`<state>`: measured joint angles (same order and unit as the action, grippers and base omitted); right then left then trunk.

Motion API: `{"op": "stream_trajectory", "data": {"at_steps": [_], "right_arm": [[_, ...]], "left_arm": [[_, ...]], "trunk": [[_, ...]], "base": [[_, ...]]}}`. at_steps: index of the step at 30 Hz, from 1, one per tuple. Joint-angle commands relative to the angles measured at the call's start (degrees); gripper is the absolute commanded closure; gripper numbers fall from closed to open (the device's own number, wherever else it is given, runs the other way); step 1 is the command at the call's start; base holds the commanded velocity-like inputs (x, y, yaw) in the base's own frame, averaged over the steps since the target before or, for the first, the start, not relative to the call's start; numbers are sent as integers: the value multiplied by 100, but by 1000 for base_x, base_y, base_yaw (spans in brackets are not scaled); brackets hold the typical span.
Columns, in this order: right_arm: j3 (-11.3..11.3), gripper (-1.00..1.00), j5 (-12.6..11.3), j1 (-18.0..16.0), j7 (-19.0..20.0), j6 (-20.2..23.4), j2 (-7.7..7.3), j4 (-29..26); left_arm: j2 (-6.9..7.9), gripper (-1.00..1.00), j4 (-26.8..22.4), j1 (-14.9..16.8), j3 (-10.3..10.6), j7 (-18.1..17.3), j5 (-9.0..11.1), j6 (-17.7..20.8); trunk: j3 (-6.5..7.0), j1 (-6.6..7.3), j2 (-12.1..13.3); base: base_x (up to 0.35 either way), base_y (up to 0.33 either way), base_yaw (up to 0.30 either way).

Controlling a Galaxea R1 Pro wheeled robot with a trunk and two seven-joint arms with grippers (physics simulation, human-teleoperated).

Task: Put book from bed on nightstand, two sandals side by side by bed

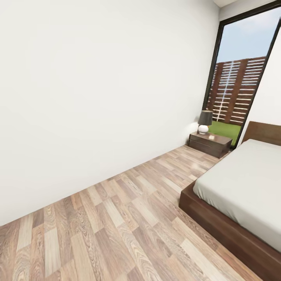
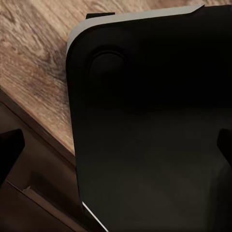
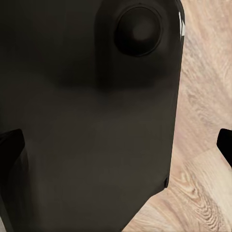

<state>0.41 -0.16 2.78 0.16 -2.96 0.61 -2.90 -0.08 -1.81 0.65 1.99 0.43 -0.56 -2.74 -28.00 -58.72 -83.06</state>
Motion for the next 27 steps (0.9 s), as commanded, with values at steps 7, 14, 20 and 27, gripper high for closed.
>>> {"op": "stream_trajectory", "data": {"at_steps": [7, 14, 20, 27], "right_arm": [[3, -100, -2, 3, 2, -11, 0, -9], [2, -100, -2, 3, 2, -11, 0, -9], [0, -100, -2, 3, 3, -12, 0, -9], [1, -100, -2, 3, 3, -12, 0, -9]], "left_arm": [[-1, -100, 6, 1, 27, 8, -6, -24], [-1, -100, 6, 2, 29, 9, -6, -31], [-1, -100, 6, 2, 29, 10, -6, -33], [-1, -100, 6, 3, 29, 10, -6, -34]], "trunk": [[-4, -1, -2], [-4, -1, -2], [-4, -1, -2], [-4, -1, -2]], "base": [[36, 30, -117], [10, 9, -44], [3, 2, -26], [1, 1, -154]]}}
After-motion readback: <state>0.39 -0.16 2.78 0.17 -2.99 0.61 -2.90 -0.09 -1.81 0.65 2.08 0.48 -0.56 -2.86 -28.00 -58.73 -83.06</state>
